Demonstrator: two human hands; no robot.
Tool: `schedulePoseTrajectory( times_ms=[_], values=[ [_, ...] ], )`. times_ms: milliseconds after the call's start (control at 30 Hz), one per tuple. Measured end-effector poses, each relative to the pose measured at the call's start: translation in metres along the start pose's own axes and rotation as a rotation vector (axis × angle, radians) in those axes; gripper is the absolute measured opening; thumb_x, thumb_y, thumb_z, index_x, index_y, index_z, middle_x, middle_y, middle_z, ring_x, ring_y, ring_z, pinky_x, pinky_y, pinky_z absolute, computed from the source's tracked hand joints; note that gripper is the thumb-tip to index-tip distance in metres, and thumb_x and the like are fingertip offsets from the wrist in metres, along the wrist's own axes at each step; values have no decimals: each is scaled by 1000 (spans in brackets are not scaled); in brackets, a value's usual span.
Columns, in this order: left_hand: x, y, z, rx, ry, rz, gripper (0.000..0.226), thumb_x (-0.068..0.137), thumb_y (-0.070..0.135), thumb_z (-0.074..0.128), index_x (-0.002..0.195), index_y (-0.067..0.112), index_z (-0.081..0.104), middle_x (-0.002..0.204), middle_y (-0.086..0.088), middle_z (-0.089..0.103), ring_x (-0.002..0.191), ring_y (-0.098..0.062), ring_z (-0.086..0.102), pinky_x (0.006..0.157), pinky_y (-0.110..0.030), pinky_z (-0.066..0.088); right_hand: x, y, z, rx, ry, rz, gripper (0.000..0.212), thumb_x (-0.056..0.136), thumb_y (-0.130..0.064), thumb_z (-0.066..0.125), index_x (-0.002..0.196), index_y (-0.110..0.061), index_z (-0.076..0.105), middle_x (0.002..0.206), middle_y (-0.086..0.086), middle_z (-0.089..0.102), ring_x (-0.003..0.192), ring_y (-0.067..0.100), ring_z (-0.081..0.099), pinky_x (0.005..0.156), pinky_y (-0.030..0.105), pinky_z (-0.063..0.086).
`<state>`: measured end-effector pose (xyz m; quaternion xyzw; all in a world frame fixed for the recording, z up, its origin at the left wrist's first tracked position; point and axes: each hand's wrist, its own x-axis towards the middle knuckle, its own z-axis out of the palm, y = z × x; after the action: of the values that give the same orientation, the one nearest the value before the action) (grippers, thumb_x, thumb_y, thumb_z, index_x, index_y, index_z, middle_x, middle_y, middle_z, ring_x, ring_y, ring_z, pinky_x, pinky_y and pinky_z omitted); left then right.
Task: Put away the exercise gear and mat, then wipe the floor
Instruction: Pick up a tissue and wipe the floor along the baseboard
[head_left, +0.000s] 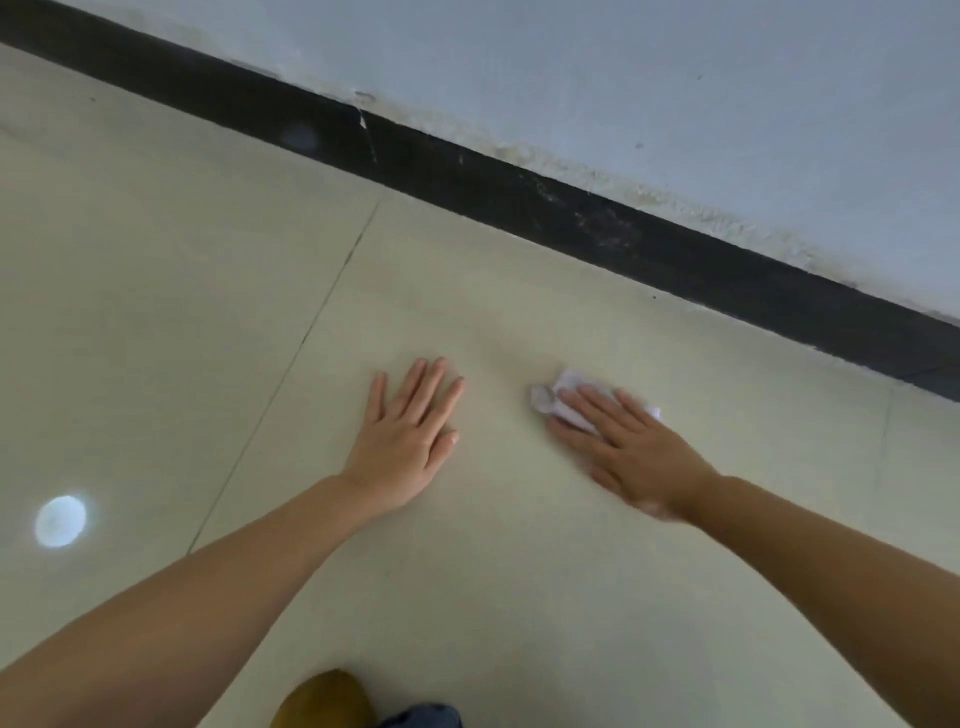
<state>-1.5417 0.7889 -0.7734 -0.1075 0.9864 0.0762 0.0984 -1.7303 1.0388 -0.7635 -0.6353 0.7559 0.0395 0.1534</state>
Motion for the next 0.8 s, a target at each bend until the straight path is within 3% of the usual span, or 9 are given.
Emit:
schedulePoseTrajectory(
  times_ms=[100,200,300,400,500,567,633,700,800],
  values=[
    [-1,0,5,15,15,11,57,93,41,33,144,17,29,152,-11,33,141,-26,25,108,-58,21,16,28,-14,106,27,424,71,91,-60,-9,151,-21,-4,155,8,-6,144,23,-9,119,49,8],
    [-3,0,4,-42,83,16,56,94,38,34,144,16,30,152,-10,34,141,-25,30,108,-56,24,58,0,-26,139,19,555,69,94,-53,6,151,-15,-3,156,10,-12,141,21,-17,118,45,-2],
    [-7,-11,-6,-196,213,-37,50,99,34,28,145,13,27,150,-12,35,141,-22,28,112,-50,22,79,-60,-18,74,93,289,63,96,-44,22,151,-13,20,158,12,15,145,31,11,116,56,16],
    [-11,-49,-21,-179,279,-153,50,99,34,24,146,16,23,152,-10,32,141,-23,27,114,-51,18,68,-130,-5,67,70,-169,55,95,-43,35,144,-19,35,155,8,26,143,29,23,112,50,20],
    [-7,-105,-36,-103,197,-270,60,93,39,19,149,18,21,156,-9,23,144,-25,20,114,-53,9,68,-143,-1,-22,-37,-532,50,91,-41,42,139,-25,44,155,3,28,143,25,26,115,45,16],
    [0,-139,-43,-71,103,-336,67,89,44,11,150,19,20,158,-9,17,146,-25,14,115,-52,5,89,-116,-4,-63,-56,-563,55,88,-37,39,141,-23,42,152,1,34,139,24,34,112,43,18],
    [4,-162,-44,-45,24,-353,73,85,49,3,151,21,19,159,-7,15,147,-23,11,116,-51,2,118,-81,-16,-42,-36,-401,55,94,-36,30,146,-21,32,153,-1,31,139,26,33,108,45,20],
    [5,-170,-42,-26,-33,-337,75,85,51,-1,151,22,19,159,-6,12,147,-21,8,116,-49,1,150,-49,-35,28,71,-131,55,100,-42,11,152,-23,14,158,-1,17,144,26,19,112,49,19],
    [7,-170,-41,-37,-28,-332,73,86,49,-1,150,22,22,159,-5,15,147,-22,11,118,-44,2,196,-40,-60,239,60,392,55,101,-41,11,151,-26,-7,160,2,-9,147,22,-9,120,46,0]
  ],
)
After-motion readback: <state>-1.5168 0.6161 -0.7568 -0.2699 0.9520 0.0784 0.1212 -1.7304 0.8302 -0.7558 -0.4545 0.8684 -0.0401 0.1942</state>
